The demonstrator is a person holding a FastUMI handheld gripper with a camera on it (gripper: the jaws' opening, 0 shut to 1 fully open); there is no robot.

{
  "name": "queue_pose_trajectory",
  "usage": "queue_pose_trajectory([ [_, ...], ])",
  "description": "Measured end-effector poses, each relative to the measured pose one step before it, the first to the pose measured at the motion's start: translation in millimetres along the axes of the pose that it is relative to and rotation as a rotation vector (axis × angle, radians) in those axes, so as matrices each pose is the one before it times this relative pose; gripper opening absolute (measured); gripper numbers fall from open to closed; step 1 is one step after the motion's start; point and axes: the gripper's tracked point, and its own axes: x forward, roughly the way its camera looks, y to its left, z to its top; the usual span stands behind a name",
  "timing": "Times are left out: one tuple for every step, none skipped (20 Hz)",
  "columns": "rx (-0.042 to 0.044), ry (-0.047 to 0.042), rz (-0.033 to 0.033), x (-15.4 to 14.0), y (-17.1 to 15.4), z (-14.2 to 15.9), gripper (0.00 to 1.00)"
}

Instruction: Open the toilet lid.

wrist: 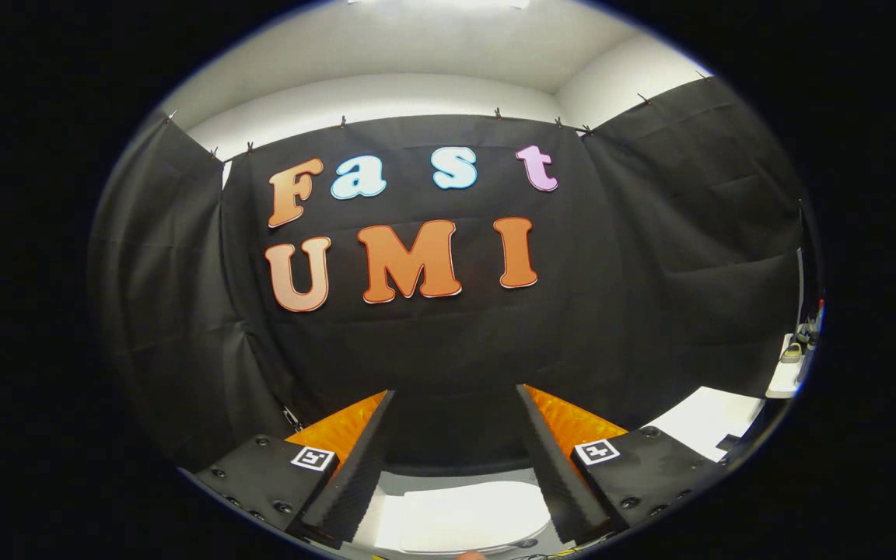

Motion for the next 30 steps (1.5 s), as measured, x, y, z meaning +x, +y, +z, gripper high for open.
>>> queue_pose_trajectory([
  [0.00256,-0.00047,0.00007,1.56,-0.34,1.11,0.96],
  [0.0021,-0.00024,-0.0009,-0.11,-0.22,-0.46,0.96],
  [-0.00033,0.00119,0.00048,0.88,0.17,-0.85,0.96],
  [-0.00214,0.00165,0.001,0.4,0.65,-1.74,0.96],
  [-0.00277,0.00233,0.00156,0.7,0.12,-3.25,0.96],
  [-0.00183,0.0018,0.00277,-0.31,0.4,-2.57,0.96],
  [0.00093,0.00094,0.00282,-0.1,0.3,-3.53,0.96],
  [0.00342,0.00141,0.00467,1.79,0.53,-3.75,0.96],
  [0.00451,0.0018,0.00678,0.25,0.41,-5.12,0.96],
  [0.00366,0.00003,0.0062,1.42,0.16,-4.67,0.96],
  [0.00096,-0.00227,0.00527,1.06,0.11,-4.76,0.96],
  [-0.00086,-0.00308,0.00293,-0.11,-1.64,-4.89,0.96],
  [-0.00205,-0.00158,0.0024,0.83,-1.08,-6.14,0.96],
  [-0.00194,0.00252,0.00376,0.65,-1.74,-7.88,0.96],
  [-0.00006,0.0038,0.00418,0.76,-0.99,-8.39,0.96],
  [0.00079,0.00364,0.00466,-0.62,-0.82,-8.36,0.96],
  [0.00067,0.00444,0.00323,0.55,-1.89,-9.79,0.96],
  [-0.00003,0.00708,0.00391,1.31,-1.28,-10.59,0.96],
  [0.00207,0.00906,0.00518,1.74,-1.02,-12.59,0.96],
  [0.0042,0.01093,0.00197,2.39,-2.27,-12.95,0.96],
  [0.00273,0.01138,0.00274,1.51,-3.12,-15.07,0.96],
  [0.00125,0.01059,0.00127,1.23,-2.68,-14.73,0.97],
  [0.00023,0.00821,0.00182,2.01,-3.87,-15.94,0.97],
  [-0.00351,0.00971,-0.00205,1.48,-5.6,-16.07,0.97],
  [-0.0078,0.01333,-0.0059,3.14,-7.66,-17.34,0.97],
  [-0.00174,0.01677,-0.006,3.14,-7.38,-18.26,0.97],
  [0.00969,0.02166,-0.00319,2.96,-8.71,-19.72,0.97],
  [0.01985,0.0238,0.00491,2.27,-8.81,-18.62,0.97],
  [0.0352,0.02022,0.00234,2.44,-9.75,-18.98,0.97],
  [0.03764,0.01793,0.00142,5.92,-9.51,-14.37,0.97],
])
